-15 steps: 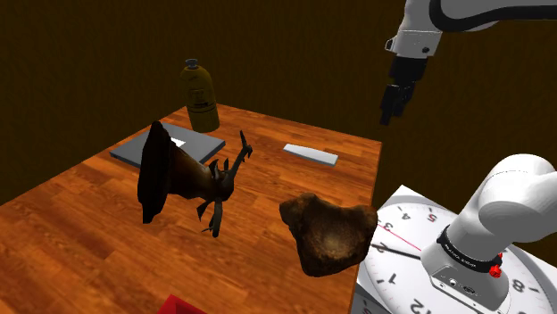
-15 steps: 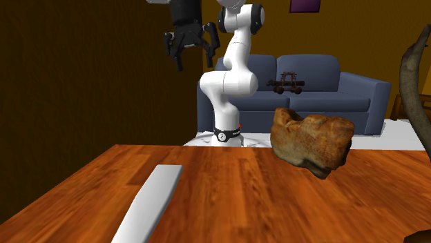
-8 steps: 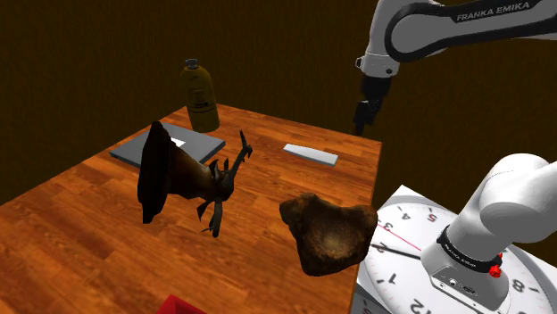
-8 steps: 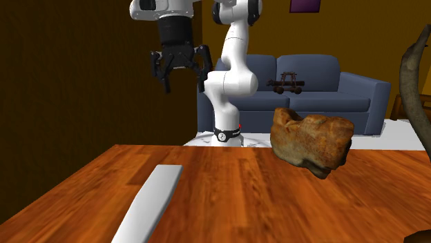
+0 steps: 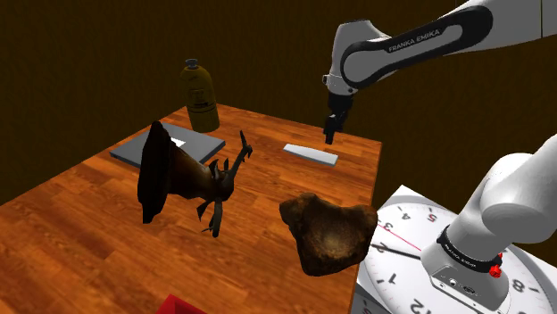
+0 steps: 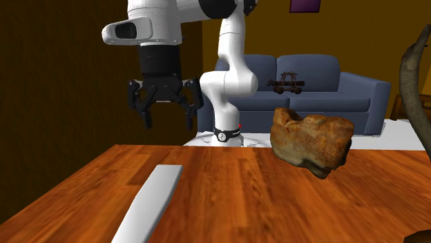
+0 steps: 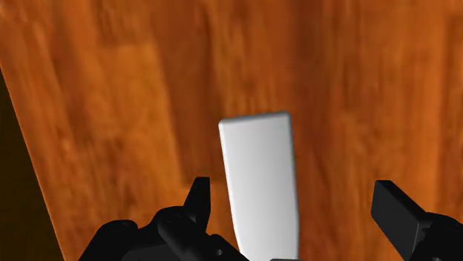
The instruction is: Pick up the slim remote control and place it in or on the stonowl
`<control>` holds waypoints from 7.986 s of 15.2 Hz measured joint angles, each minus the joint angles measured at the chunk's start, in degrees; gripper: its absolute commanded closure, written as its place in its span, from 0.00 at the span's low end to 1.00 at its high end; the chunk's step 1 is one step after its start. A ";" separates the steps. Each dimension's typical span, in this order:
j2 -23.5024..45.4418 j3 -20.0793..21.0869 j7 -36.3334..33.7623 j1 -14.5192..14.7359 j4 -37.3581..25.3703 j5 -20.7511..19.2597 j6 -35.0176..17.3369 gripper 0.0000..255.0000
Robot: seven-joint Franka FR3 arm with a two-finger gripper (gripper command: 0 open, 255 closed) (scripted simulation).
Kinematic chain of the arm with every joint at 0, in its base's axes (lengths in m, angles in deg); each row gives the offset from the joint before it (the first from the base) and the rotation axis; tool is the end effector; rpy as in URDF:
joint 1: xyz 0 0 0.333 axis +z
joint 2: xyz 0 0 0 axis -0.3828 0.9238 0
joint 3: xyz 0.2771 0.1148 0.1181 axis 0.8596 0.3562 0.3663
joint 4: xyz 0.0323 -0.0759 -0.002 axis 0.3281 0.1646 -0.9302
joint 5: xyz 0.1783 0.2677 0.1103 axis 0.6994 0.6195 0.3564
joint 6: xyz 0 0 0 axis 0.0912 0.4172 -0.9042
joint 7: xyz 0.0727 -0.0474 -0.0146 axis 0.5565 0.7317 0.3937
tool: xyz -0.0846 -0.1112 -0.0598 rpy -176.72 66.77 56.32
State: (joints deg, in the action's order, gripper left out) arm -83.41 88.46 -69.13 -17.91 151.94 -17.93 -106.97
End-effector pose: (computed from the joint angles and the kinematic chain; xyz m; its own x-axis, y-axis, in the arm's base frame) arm 0.4068 0.0359 0.4218 0.9633 0.2675 -0.0225 0.2666 -0.9631 -0.0368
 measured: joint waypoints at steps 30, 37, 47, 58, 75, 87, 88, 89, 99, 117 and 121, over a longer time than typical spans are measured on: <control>21.06 1.27 2.81 1.28 -7.06 -3.00 -15.38 1.00; 19.58 1.30 2.84 1.30 -7.81 -2.94 -13.14 1.00; 15.64 1.30 3.04 1.28 -11.18 -2.75 -5.85 1.00; 12.63 1.28 3.23 1.26 -16.50 -2.61 2.48 1.00; 10.82 1.30 3.30 1.28 -27.54 -2.54 15.33 1.00; -2.92 8.76 -8.80 7.03 -13.97 0.18 15.45 1.00; -4.29 9.41 -9.78 7.53 -13.04 0.60 15.86 1.00; -5.00 10.20 -10.94 8.05 -12.44 0.98 15.91 1.00; -10.80 18.95 -23.25 13.66 -8.82 5.81 17.35 1.00; -11.32 27.56 -33.01 17.77 -2.01 10.08 10.04 1.00; -10.90 28.05 -33.04 17.87 0.23 10.30 7.38 1.00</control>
State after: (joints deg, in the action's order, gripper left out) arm -94.31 116.51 -102.16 -0.04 152.18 -7.63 -99.59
